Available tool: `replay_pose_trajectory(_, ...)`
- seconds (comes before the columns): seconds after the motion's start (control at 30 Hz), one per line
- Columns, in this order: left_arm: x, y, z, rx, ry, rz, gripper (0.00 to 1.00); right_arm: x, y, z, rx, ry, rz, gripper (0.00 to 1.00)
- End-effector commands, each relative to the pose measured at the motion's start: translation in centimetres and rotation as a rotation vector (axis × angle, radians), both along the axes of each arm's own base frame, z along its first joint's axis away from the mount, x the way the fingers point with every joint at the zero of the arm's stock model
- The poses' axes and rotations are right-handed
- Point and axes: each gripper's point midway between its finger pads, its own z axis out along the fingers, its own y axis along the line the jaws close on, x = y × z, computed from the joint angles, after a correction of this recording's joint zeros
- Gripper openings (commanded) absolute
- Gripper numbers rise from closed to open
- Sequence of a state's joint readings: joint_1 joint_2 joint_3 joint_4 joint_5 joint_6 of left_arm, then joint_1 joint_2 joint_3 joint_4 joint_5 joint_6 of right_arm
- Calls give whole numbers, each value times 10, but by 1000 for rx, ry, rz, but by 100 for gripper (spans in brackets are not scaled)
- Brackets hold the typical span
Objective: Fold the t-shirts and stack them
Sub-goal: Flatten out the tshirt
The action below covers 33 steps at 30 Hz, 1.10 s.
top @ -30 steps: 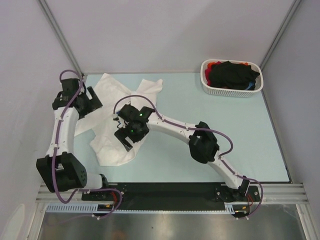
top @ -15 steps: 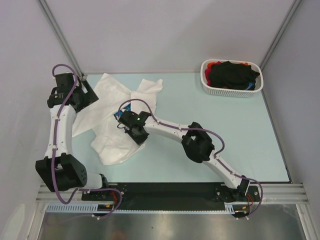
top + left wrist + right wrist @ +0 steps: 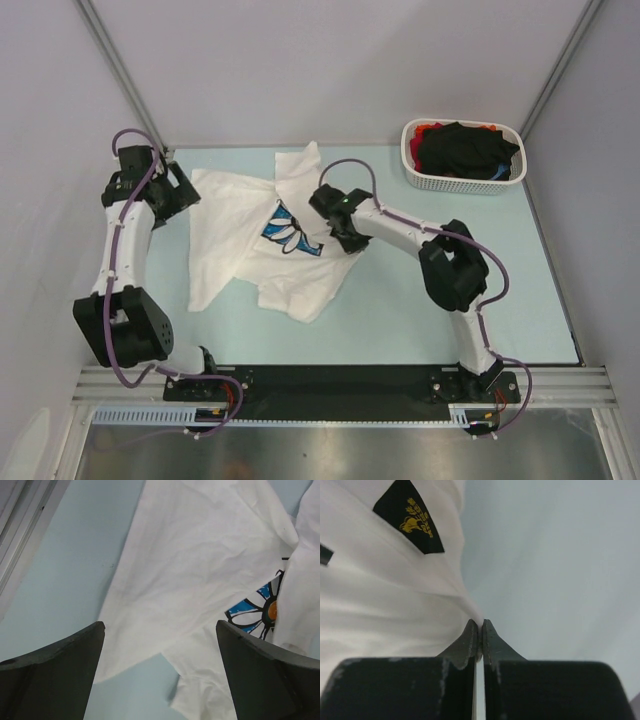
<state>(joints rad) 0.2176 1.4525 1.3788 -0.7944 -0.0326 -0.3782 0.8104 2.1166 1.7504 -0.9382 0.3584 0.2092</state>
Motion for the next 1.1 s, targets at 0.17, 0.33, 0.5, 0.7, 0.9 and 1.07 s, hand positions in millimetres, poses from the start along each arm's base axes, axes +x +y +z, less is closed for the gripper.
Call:
replay_pose_trajectory(0.17,22,-10,5,-69,-36,-63,100,57,-130,19,-251,-181,-266,0)
replay_pose_trajectory(0.33,3,-24,-43,-133,91,-118,100,77,-142,24,-220,-203,-303,2)
replay_pose_trajectory(0.5,-22,-48,-69,-234,152,-181,100,72,-131,59,-88,-239,-326,86)
replay_pose_trajectory(0.7,-47,-71,-88,-280,194,-264,100,54,-94,92,189,-237,-226,94)
replay_pose_trajectory(0.9,-79,-102,-115,-332,310,-331,100,21,-63,68,249,-16,-174,93)
replay_pose_trajectory(1.07,-116,-116,-130,-383,394,-342,100,-41,-60,49,362,237,-207,91)
